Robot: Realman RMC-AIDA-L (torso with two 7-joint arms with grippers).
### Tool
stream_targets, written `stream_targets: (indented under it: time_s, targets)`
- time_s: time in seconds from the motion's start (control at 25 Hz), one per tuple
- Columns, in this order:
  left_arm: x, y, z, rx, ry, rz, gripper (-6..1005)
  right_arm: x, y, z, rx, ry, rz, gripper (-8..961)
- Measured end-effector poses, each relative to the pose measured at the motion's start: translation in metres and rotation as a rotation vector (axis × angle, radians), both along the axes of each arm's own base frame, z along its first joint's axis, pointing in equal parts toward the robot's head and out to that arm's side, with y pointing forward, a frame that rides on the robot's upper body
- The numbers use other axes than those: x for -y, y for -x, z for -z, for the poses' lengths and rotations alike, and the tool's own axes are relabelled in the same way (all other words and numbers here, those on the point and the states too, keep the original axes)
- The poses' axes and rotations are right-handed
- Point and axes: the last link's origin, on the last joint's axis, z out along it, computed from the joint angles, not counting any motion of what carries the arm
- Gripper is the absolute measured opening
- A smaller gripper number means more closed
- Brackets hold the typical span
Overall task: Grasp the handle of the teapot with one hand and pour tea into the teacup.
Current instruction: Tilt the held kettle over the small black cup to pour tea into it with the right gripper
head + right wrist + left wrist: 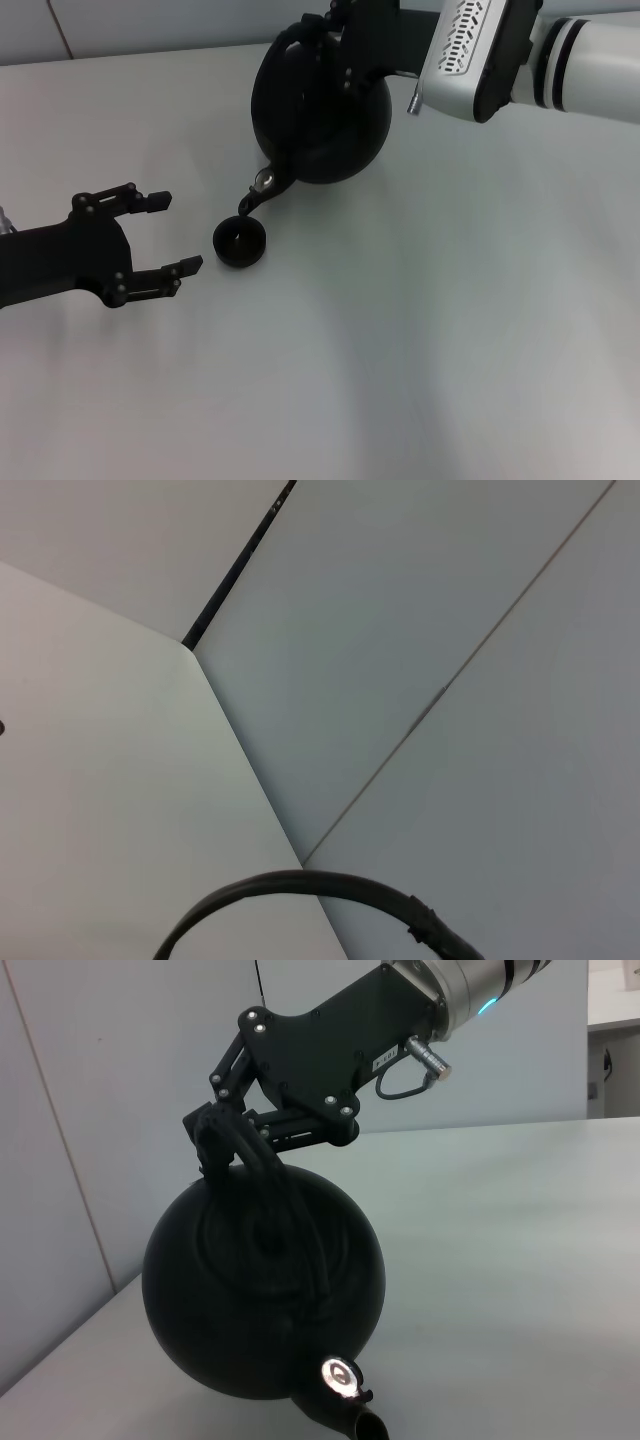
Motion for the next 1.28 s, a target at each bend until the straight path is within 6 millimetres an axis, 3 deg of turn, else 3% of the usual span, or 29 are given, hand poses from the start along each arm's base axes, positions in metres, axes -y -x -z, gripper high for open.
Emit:
stream_targets:
  time_s: [1.28]
  targets:
    - [-0.0008,0.0015,0.0,-0.012,-0.012,0.005,807,0.0033,0.0065,0.0077,0.048,0.008,-0.039,89]
